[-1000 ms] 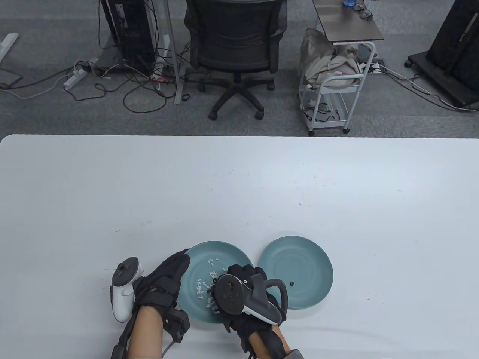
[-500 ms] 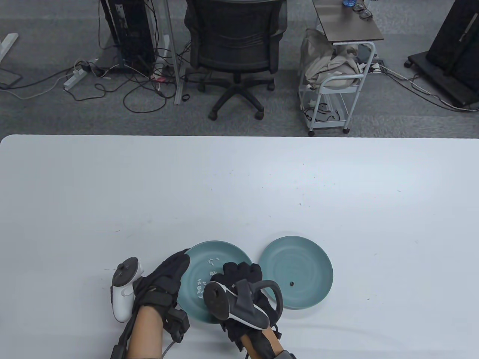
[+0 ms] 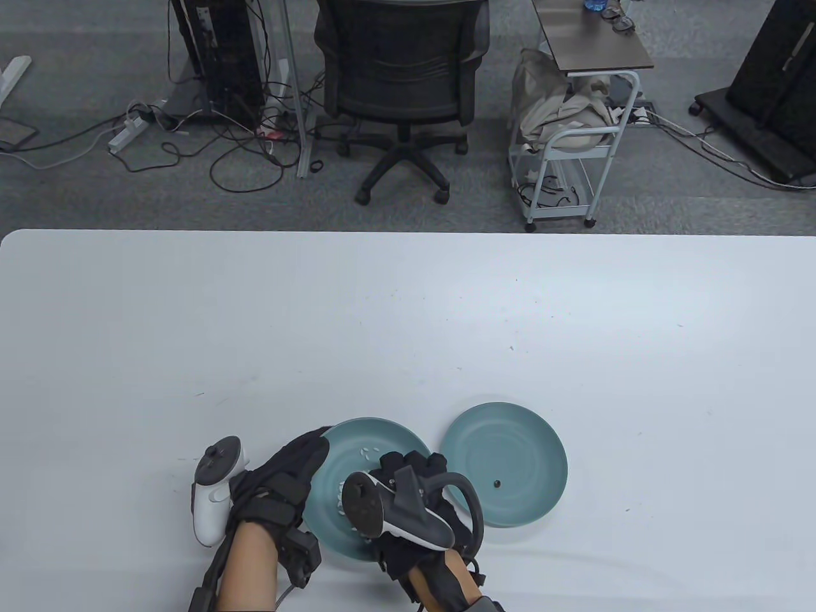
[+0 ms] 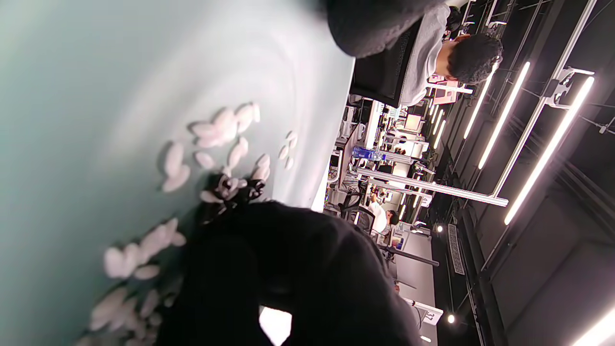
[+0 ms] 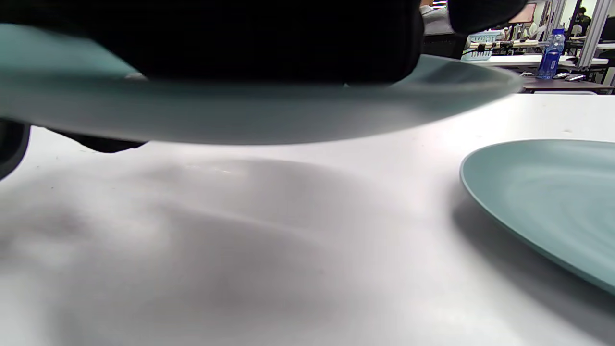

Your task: Pick coffee beans with hand pinch into plate

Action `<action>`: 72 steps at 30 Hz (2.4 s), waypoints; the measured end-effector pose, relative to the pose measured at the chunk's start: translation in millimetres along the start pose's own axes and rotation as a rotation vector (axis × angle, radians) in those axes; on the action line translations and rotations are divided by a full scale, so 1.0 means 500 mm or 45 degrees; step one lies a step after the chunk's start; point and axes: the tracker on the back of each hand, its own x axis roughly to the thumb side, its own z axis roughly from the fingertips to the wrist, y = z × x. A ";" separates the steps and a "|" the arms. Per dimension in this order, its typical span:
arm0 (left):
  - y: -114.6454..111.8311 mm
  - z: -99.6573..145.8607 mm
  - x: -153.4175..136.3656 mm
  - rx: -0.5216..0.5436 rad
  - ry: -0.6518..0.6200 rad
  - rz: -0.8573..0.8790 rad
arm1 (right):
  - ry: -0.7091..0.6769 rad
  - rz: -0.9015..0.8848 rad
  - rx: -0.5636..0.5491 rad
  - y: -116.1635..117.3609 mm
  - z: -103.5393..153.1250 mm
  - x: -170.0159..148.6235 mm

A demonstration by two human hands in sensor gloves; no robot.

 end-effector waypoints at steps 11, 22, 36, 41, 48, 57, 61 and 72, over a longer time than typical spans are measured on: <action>-0.002 -0.004 -0.003 -0.051 -0.009 0.046 | -0.003 0.094 0.017 -0.013 0.006 0.013; -0.001 -0.004 -0.003 -0.028 -0.011 0.058 | -0.042 0.111 -0.067 -0.015 0.015 0.010; -0.003 -0.005 0.002 -0.010 -0.014 -0.006 | -0.072 0.078 -0.135 -0.012 0.013 -0.003; 0.002 -0.004 0.003 0.036 -0.025 -0.009 | -0.071 -0.106 -0.177 -0.032 0.017 -0.030; 0.001 -0.004 0.002 0.021 -0.030 -0.004 | -0.001 -0.408 -0.377 -0.082 0.050 -0.121; -0.001 -0.004 -0.001 0.026 -0.026 0.049 | 0.317 -0.672 -0.483 -0.018 0.031 -0.285; 0.007 0.003 0.000 0.079 -0.033 0.041 | 0.487 -0.516 -0.440 0.015 0.017 -0.317; 0.007 0.002 -0.001 0.095 -0.038 0.045 | 0.724 0.111 -0.126 0.070 -0.016 -0.322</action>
